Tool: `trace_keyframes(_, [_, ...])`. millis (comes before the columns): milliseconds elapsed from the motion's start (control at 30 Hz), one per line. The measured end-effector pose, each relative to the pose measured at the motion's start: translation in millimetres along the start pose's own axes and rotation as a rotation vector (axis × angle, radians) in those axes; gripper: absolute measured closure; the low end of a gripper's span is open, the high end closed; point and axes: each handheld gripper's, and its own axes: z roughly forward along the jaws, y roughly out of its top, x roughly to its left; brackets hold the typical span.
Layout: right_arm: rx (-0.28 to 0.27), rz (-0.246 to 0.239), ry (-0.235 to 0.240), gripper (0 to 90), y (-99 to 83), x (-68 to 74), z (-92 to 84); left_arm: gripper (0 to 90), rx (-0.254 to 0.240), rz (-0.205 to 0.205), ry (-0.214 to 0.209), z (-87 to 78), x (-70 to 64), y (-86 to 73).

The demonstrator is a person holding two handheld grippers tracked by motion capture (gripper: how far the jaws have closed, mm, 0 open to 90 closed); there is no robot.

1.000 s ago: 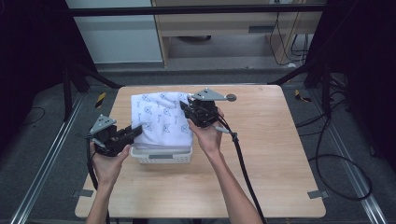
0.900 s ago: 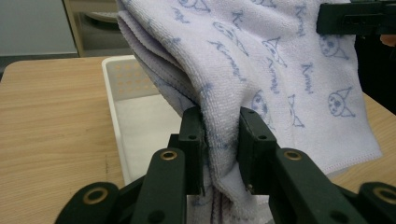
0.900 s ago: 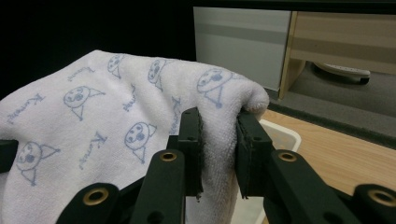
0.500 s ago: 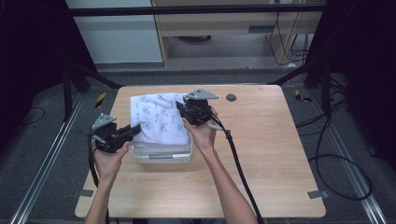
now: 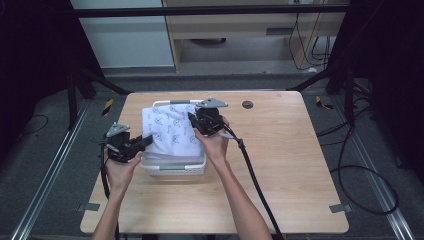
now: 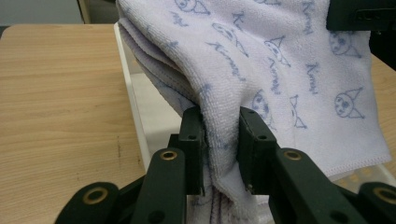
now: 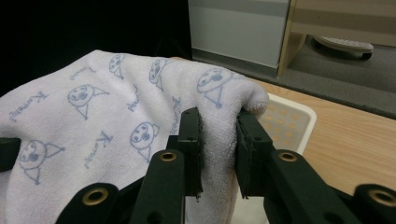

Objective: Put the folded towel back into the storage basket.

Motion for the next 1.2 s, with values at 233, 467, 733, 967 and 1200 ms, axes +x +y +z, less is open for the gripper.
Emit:
trace_keyframes(233, [0.038,0.001,-0.007,74.4,-11.9,-4.5,11.0,72.5,0.035,0.006,0.019,13.5,-0.6,-6.8])
trace_keyframes(467, [0.064,-0.004,-0.014,74.0,-18.3,-5.4,17.7,72.5,0.062,0.006,0.023,21.2,1.9,-10.9])
trace_keyframes(733, [0.104,-0.025,-0.030,73.5,-25.6,-5.2,25.8,72.5,0.092,0.010,0.033,30.3,3.3,-16.2])
trace_keyframes(967, [0.133,-0.032,-0.034,73.3,-32.5,-6.6,33.0,72.5,0.109,0.017,0.043,36.0,3.2,-18.9])
trace_keyframes(1200, [0.158,-0.022,-0.049,73.1,-38.6,-9.4,33.9,72.3,0.140,0.019,0.037,42.9,1.9,-21.9])
